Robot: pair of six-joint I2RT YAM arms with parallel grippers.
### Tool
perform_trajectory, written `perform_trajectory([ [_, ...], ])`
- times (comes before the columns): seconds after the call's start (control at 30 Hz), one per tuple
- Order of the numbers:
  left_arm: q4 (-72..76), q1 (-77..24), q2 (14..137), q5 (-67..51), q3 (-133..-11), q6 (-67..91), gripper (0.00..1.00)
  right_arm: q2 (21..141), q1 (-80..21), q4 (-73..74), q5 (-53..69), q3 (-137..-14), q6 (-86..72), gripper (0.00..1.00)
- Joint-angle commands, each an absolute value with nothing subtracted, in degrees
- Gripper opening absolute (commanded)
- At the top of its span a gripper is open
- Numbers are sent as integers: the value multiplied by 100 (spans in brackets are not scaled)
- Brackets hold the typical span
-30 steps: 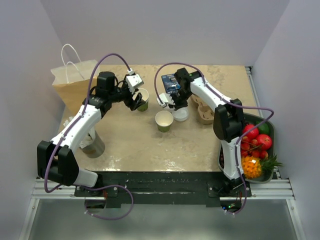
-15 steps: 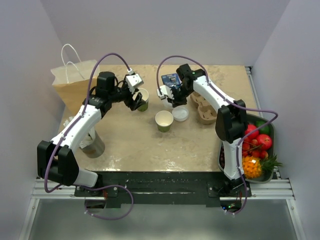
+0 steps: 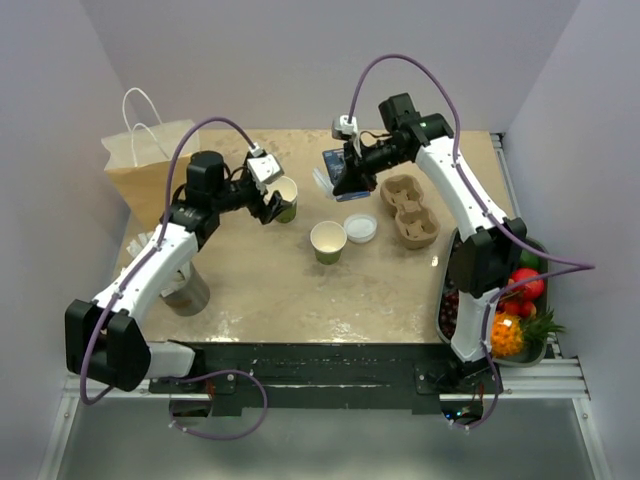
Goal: Pack the takeout coffee
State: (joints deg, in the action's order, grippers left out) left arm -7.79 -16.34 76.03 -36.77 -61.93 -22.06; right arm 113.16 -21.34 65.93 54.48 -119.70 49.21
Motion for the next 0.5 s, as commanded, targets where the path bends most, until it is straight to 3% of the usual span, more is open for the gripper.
perform_trajectory([
  [0.0,357,-1775,7304,-3464,-5977,-2259,77,11259,-2118,6846,6898,-11971,3754,0],
  [0.3,353,-1960,7251,-3419,-5783,-2496,79,10995,-1978,6004,8209,-10347,2479,0],
  [0.47,158,-2162,7321,-3709,-5695,-2540,79,11214,-1977,6029,8350,-10204,2496,0],
])
